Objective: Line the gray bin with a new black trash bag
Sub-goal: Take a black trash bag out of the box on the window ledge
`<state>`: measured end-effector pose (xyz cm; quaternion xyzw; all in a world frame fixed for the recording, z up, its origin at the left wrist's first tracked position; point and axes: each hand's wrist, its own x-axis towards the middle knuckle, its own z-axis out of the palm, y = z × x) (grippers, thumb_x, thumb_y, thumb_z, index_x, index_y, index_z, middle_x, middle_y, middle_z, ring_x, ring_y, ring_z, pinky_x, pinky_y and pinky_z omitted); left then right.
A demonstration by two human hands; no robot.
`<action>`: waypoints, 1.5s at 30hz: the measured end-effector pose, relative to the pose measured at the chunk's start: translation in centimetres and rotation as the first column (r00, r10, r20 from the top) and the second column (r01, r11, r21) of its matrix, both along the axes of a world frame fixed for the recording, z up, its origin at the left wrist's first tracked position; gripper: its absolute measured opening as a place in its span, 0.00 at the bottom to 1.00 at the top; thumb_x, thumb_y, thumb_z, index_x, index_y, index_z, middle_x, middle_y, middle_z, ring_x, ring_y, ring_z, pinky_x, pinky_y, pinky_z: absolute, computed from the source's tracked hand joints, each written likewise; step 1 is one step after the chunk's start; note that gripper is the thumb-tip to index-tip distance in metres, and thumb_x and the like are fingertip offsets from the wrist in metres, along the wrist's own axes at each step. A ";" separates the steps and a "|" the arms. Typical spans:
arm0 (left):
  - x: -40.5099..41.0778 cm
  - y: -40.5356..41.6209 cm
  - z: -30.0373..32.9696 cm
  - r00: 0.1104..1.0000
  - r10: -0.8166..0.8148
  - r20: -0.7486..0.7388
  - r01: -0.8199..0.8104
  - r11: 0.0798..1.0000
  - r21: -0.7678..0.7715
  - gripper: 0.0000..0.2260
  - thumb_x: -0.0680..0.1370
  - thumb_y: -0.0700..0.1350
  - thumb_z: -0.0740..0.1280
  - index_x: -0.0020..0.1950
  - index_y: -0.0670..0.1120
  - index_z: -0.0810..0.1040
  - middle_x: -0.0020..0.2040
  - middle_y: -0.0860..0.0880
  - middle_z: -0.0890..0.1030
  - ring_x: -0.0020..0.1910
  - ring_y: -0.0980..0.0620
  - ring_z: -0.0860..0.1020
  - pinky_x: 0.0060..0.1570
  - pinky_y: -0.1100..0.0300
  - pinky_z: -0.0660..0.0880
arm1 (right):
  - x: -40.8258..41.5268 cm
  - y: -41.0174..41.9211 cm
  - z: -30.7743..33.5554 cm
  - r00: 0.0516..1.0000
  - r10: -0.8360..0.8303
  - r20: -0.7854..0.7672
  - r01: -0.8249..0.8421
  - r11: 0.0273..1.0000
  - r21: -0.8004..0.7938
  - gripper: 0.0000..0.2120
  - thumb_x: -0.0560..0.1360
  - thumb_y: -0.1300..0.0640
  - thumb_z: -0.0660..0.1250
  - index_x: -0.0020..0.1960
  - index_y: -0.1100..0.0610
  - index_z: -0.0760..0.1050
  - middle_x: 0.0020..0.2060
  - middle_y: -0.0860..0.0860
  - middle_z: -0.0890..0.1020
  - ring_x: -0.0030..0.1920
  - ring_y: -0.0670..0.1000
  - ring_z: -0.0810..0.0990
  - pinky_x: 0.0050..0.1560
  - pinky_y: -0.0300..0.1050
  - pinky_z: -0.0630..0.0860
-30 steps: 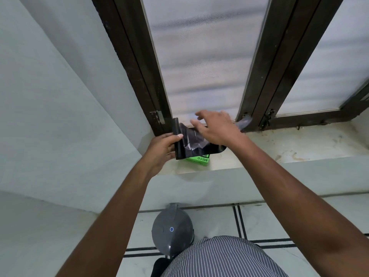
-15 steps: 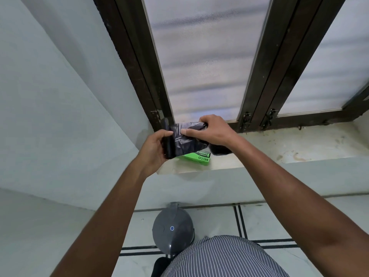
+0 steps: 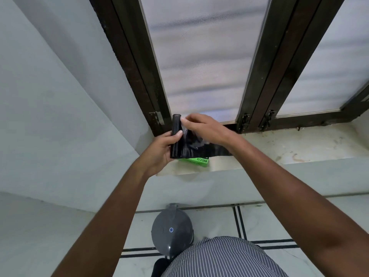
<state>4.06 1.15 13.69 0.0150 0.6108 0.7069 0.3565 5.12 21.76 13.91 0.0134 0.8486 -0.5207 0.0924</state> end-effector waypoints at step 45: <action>-0.2 -2.1 -1.5 0.992 -0.005 -0.125 -0.011 0.993 -0.120 0.11 0.86 0.39 0.65 0.64 0.37 0.82 0.61 0.38 0.85 0.62 0.40 0.84 0.63 0.49 0.80 | -0.4 1.3 0.8 0.982 0.115 0.150 -0.150 0.958 0.243 0.19 0.75 0.46 0.82 0.46 0.63 0.85 0.34 0.51 0.85 0.32 0.49 0.82 0.37 0.44 0.77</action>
